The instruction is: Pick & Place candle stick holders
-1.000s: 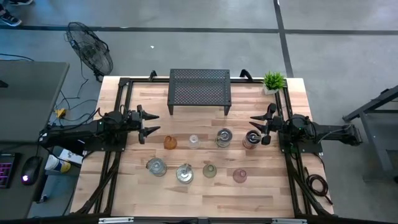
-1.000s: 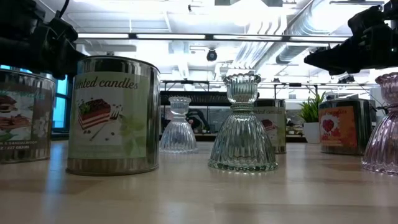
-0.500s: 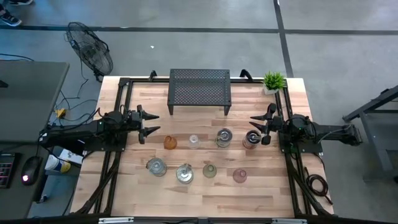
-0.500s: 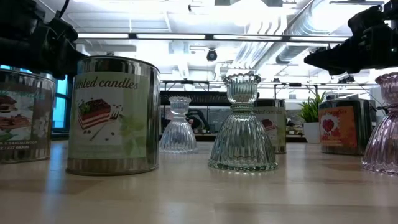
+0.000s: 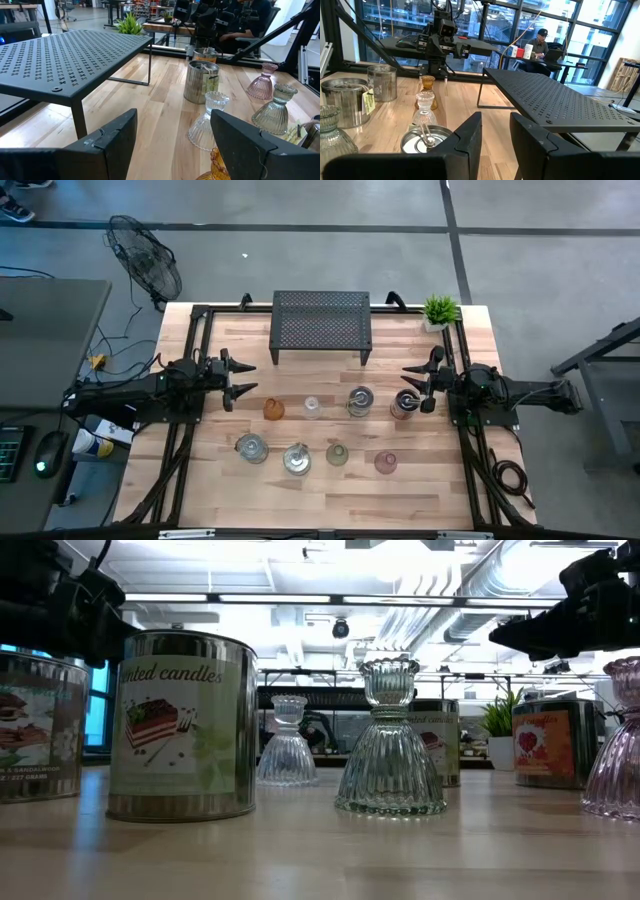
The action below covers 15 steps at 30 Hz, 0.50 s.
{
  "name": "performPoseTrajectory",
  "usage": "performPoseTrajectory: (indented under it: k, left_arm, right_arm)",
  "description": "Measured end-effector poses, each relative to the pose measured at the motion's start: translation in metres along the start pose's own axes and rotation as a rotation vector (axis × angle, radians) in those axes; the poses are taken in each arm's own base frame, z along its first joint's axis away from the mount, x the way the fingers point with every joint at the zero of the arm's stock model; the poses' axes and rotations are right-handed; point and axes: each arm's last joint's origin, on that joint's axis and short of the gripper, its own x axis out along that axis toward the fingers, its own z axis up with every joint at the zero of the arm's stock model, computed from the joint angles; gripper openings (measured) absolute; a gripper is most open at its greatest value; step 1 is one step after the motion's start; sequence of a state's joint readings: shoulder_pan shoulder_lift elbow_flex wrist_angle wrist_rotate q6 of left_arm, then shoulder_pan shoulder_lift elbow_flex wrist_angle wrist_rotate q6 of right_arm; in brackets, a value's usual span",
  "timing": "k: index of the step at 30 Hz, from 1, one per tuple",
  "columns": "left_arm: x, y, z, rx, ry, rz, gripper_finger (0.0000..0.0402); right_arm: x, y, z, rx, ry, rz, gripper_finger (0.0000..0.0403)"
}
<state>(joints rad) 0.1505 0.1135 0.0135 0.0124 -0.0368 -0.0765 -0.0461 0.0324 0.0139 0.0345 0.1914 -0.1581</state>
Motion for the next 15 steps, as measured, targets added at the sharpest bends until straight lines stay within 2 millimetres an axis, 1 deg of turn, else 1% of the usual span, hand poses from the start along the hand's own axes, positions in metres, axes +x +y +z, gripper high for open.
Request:
performPoseTrajectory:
  k: [3, 8, 15]
  left_arm:
    - [0.0, 0.0, 0.0, 0.0, 0.0, -0.001, 0.0248]
    - [0.0, 0.0, -0.0001, 0.0, 0.001, 0.0, 0.0248]
    - [0.0, 0.0, 0.0, 0.0, 0.0, 0.0, 0.0248]
  right_arm:
    - [0.0, 0.0, 0.0, -0.002, 0.0, 0.0, 0.0094]
    - [0.0, 0.0001, 0.0, -0.133, 0.0, 0.002, 0.0094]
    - [0.0, 0.0001, 0.0, -0.149, -0.001, 0.003, 0.0094]
